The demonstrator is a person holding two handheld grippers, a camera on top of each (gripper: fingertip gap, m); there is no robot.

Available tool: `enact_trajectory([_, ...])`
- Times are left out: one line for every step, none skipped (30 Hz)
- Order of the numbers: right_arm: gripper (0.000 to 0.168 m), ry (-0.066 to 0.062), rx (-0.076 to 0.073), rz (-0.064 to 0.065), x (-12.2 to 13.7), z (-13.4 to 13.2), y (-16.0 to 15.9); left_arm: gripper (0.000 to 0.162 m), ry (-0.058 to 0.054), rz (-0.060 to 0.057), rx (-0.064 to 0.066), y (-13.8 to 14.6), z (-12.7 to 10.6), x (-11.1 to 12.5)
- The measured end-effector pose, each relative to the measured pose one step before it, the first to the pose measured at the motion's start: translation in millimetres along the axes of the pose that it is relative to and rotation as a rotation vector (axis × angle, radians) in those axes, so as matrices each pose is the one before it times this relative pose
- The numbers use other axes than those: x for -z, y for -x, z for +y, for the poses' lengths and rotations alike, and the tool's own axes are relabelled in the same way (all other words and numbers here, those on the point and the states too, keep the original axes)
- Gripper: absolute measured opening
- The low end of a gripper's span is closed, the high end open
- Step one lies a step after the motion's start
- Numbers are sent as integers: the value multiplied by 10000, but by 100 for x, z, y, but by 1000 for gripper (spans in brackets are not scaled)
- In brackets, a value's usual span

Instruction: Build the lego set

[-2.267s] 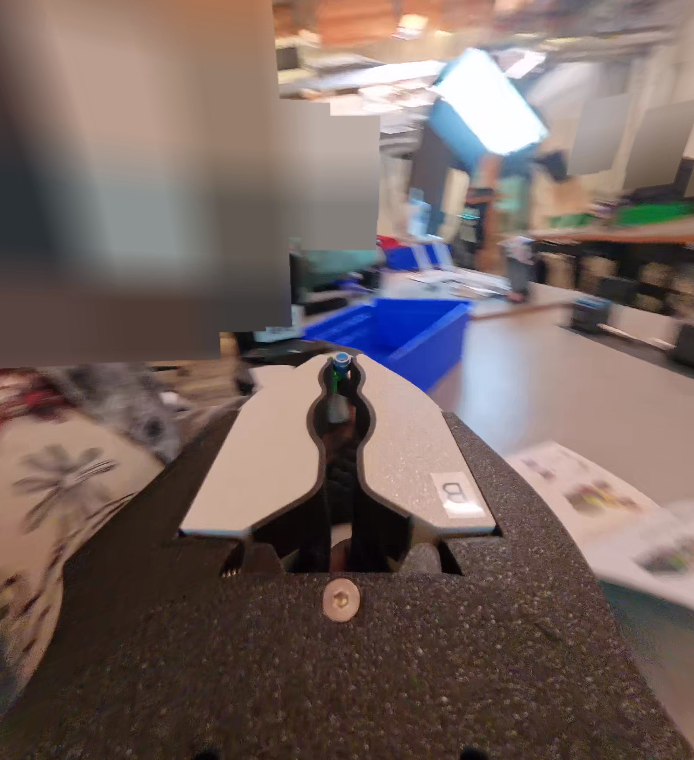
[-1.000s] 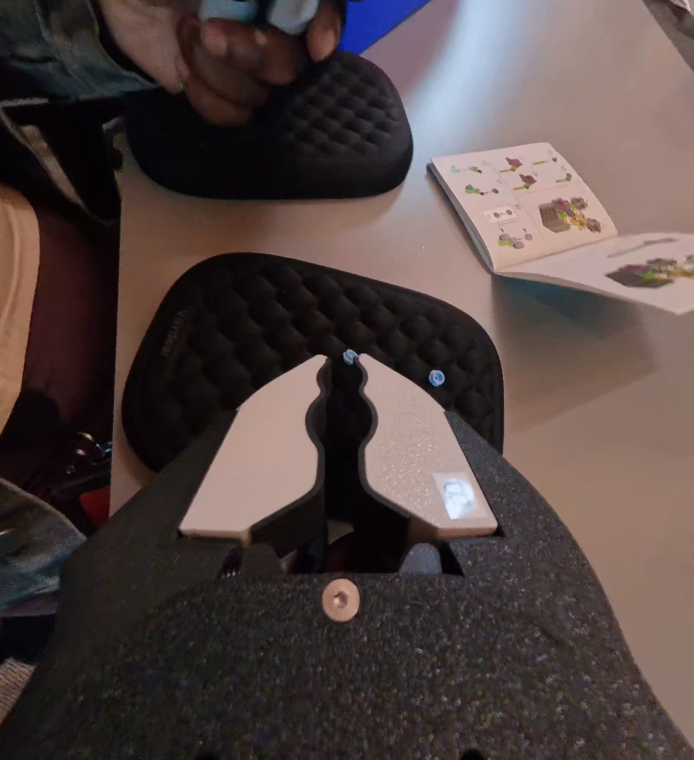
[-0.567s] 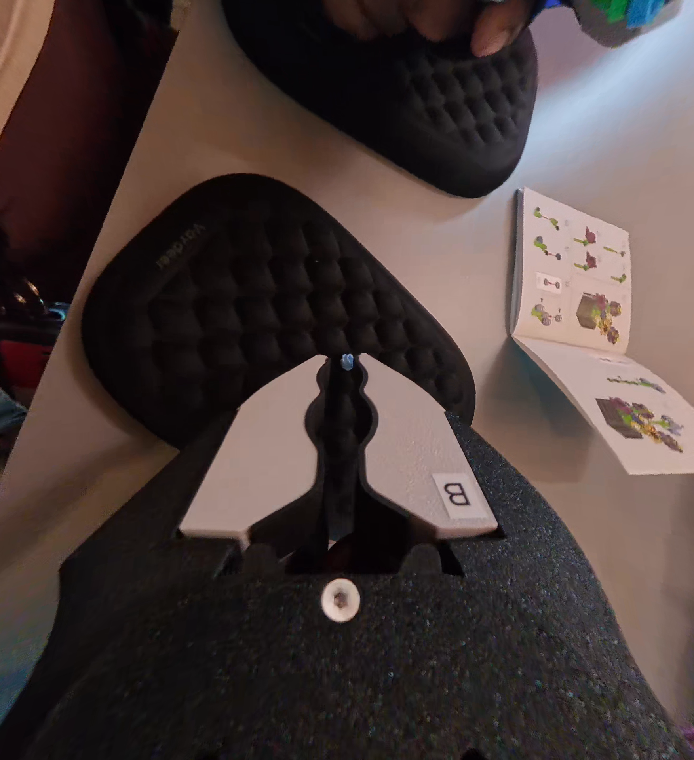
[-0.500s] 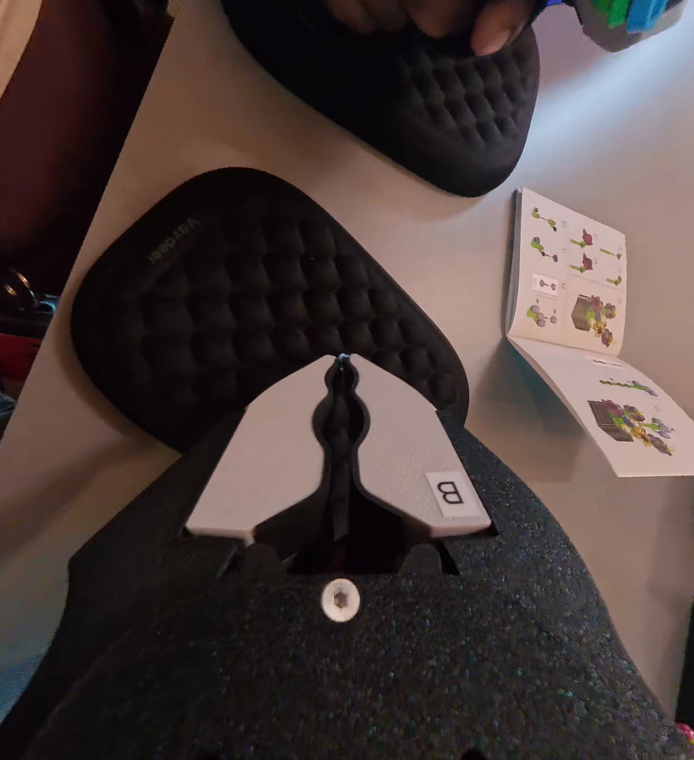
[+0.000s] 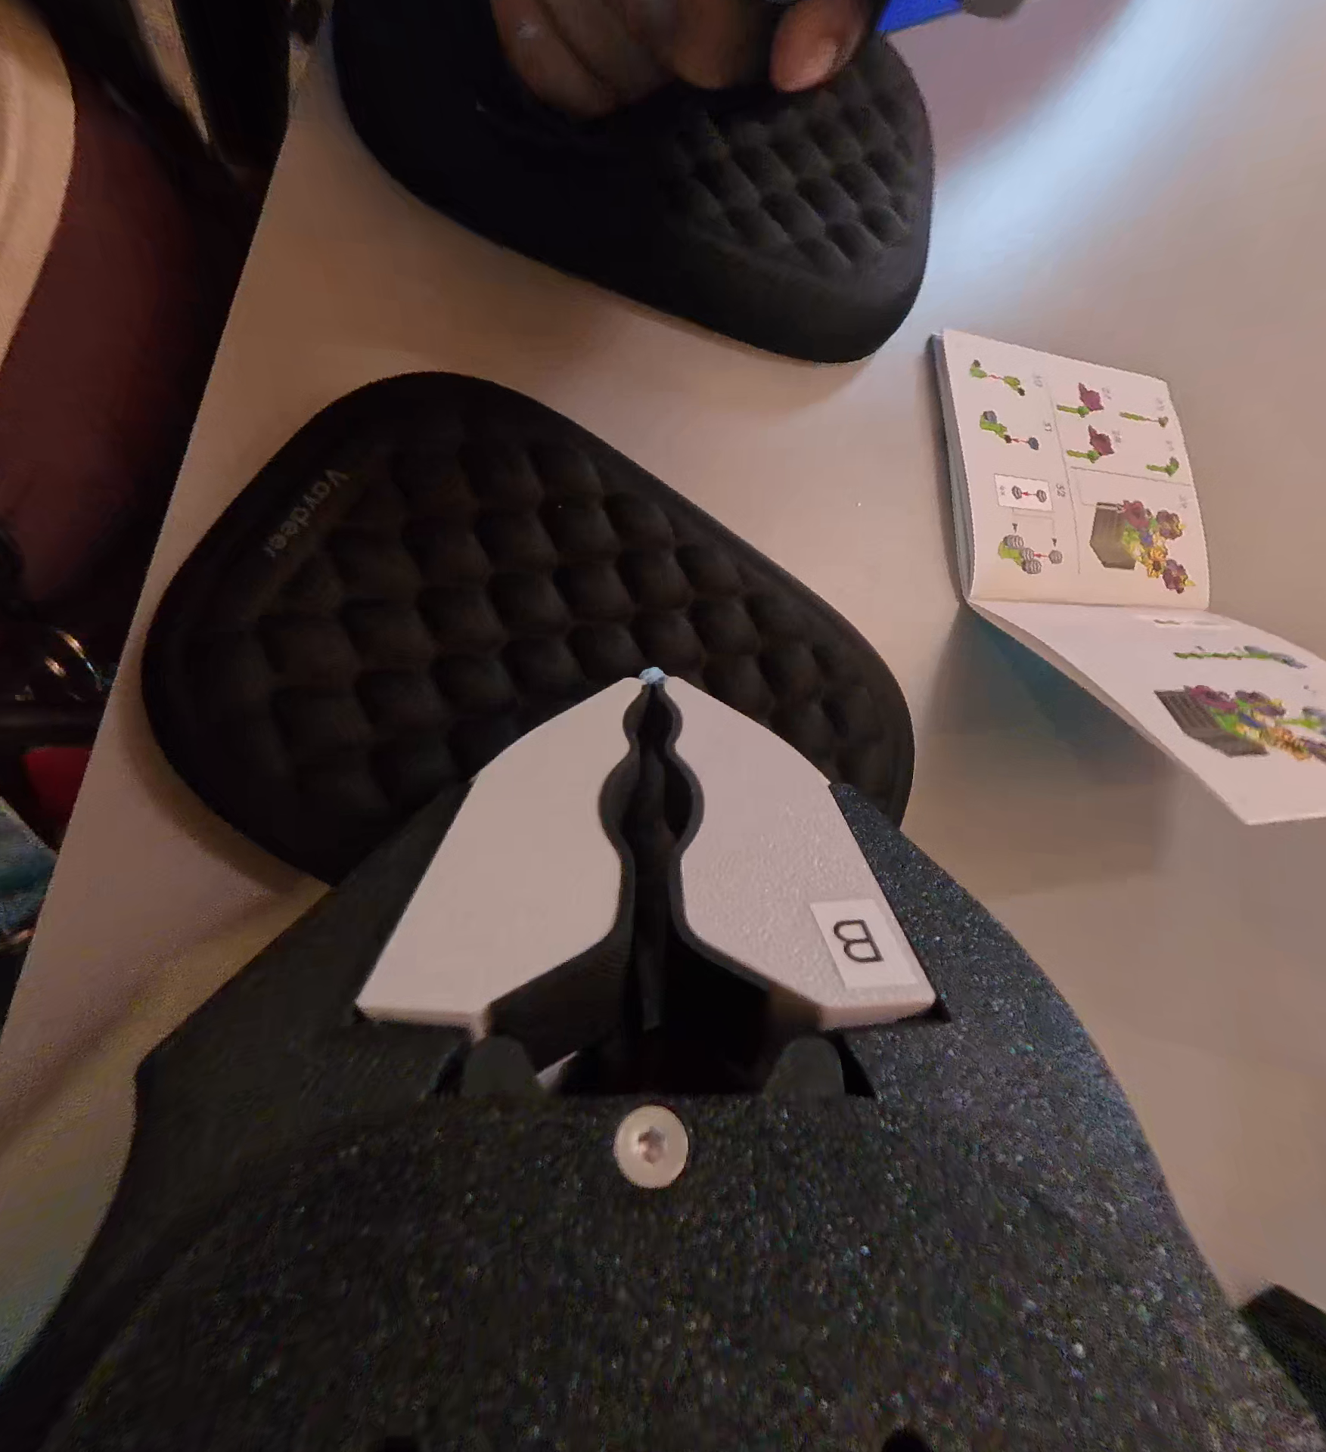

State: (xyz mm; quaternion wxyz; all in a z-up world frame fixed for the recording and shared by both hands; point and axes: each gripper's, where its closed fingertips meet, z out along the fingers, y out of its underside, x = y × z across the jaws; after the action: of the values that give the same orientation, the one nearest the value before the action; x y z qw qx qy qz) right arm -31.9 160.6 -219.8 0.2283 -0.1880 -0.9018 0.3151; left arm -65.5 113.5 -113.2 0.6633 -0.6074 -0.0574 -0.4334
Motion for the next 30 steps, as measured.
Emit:
enact_trajectory([0, -273, -328, 109, 97, 13, -163, 6, -58, -27, 5, 33, -87, 31])
enact_trajectory([0, -257, -327, 84, 102, 27, -164, 6, -45, -24, -4, 27, -58, 23])
enact_trajectory([0, -260, -274, 5, 100, -30, -34, 7, -11, -10, 4, 11, -20, 5])
enact_trajectory([0, -247, -203, -30, 95, -116, 45, 7, 31, 6, 4, 4, 43, -17])
enact_trajectory([0, -174, -130, -7, 91, -100, 37, 7, 43, 11, -4, -11, 62, -28])
enact_trajectory([0, -80, -46, 5, 69, -70, 27, 7, 20, -5, -18, -18, 28, -20])
enact_trajectory([0, -27, 38, -24, 57, -66, 97, 7, 7, -27, -21, 13, 6, -16])
enact_trajectory([0, -8, 89, -32, 43, -104, 122, 7, 25, -12, -18, 8, 35, -17])
enact_trajectory([0, 11, 110, -10, 46, -129, 85, 7, 38, -1, -14, -5, 55, -30])
enact_trajectory([4, 94, 157, -16, 37, -67, 66, 7, 28, -7, -20, -4, 44, -20])
enact_trajectory([13, 225, 278, -28, -21, 59, 96, 7, 23, -8, -12, 4, 31, -27])
enact_trajectory([14, 286, 443, -20, -57, 80, 138, 7, 21, 5, 3, -1, 22, -26])
enact_trajectory([13, 254, 521, 34, -76, 22, 96, 7, 17, -7, 17, 28, 18, -16])
enact_trajectory([13, 238, 482, 9, -99, 6, 87, 7, 3, 1, 16, 15, 10, -6])
enact_trajectory([13, 278, 368, -24, -139, 109, 58, 6, -2, 2, 8, 4, -11, -6])
enact_trajectory([13, 278, 237, -28, -157, 172, 0, 6, 4, 0, 5, 8, 6, 10])
enact_trajectory([14, 135, 98, -60, -176, 36, -5, 6, 5, 2, 11, 12, 5, -7])
enact_trajectory([14, -20, -43, -107, -131, -135, 6, 6, 11, 7, 8, 0, 11, -18])
enact_trajectory([14, 15, -134, -82, -136, -24, -68, 6, 17, 6, 1, -4, 25, -10])
enact_trajectory([13, 77, -152, -93, -157, 103, -66, 6, 9, 8, -4, -15, 9, -9])
enact_trajectory([12, 17, -124, -123, -95, 29, 8, 7, 9, 13, 0, -18, 17, -6])
enact_trajectory([9, -12, -101, -64, -56, -5, -29, 6, 21, 19, 0, -21, 18, -4])
enact_trajectory([7, 3, -104, -36, -43, 51, -36, 7, 10, 16, 2, -23, 5, -3])
enact_trajectory([7, -48, -136, -43, 26, -3, -8, 6, -5, 7, 6, -8, 1, -1])
enact_trajectory([7, -113, -183, 4, 91, -40, -62, 6, -11, -1, 5, 10, -27, 1])
enact_trajectory([6, -244, -272, 103, 167, -157, -217, 7, -22, -1, -1, -8, -31, 14])
enact_trajectory([6, -508, -429, 173, 318, -501, -389, 7, -59, -15, -20, -1, -96, 22])
enact_trajectory([6, -819, -662, 154, 497, -1060, -492, 7, -79, 88, -90, -162, -110, -3])
enact_trajectory([6, -1134, -900, 81, 644, -1713, -525, 6, -100, 184, -90, -301, -134, -37])
enact_trajectory([6, -1415, -1017, -97, 672, -2361, -312, 6, -136, 185, -11, -273, -154, -74])
